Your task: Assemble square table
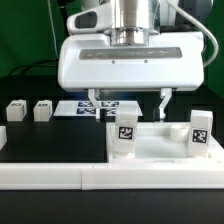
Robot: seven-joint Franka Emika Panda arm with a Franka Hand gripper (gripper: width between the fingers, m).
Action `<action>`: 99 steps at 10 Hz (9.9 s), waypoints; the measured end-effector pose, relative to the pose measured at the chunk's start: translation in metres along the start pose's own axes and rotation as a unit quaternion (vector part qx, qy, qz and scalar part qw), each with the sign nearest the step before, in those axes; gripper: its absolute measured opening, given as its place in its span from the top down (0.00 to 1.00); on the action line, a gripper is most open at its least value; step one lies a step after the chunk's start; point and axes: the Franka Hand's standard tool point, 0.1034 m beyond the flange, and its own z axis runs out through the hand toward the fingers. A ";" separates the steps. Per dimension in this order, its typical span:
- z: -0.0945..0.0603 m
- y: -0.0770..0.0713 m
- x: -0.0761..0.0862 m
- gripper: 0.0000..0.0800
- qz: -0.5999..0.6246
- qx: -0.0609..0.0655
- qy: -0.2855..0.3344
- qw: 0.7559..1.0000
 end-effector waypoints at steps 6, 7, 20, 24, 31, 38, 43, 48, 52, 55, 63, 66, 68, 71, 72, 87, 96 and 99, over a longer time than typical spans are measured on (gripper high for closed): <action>0.006 0.015 -0.019 0.19 0.017 0.024 -0.233 0.972; 0.006 0.015 -0.014 0.19 0.022 0.026 -0.266 0.963; 0.010 0.014 -0.016 0.64 0.447 -0.081 -0.216 0.864; 0.011 0.012 -0.016 0.64 0.621 -0.104 -0.171 0.758; 0.008 0.004 -0.013 0.19 0.365 -0.072 -0.196 0.907; 0.006 0.007 -0.002 0.19 -0.033 -0.002 -0.179 0.983; 0.007 0.008 -0.003 0.64 0.057 -0.017 -0.178 0.982; 0.008 0.018 -0.006 0.64 0.361 -0.073 -0.166 0.915; 0.007 0.022 -0.012 0.64 0.591 -0.107 -0.155 0.785; 0.005 0.022 -0.015 0.63 0.677 -0.124 -0.139 0.712; 0.008 0.011 -0.023 0.19 0.397 -0.098 -0.174 0.896; 0.008 0.008 -0.017 0.19 0.182 -0.060 -0.165 0.967; 0.009 0.008 -0.016 0.19 0.099 -0.051 -0.161 0.981; 0.010 0.007 -0.017 0.52 0.139 -0.056 -0.160 0.976; 0.010 0.007 -0.017 0.64 0.181 -0.062 -0.158 0.969; 0.016 -0.005 -0.021 0.63 0.803 -0.142 -0.090 0.572; 0.013 -0.004 -0.022 0.19 0.518 -0.101 -0.139 0.838; 0.014 0.002 -0.018 0.19 0.313 -0.069 -0.148 0.936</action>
Offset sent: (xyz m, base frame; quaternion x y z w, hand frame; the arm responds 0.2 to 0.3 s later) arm -0.0008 -0.0170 -0.0107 -0.0074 -0.2034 -0.0102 0.9790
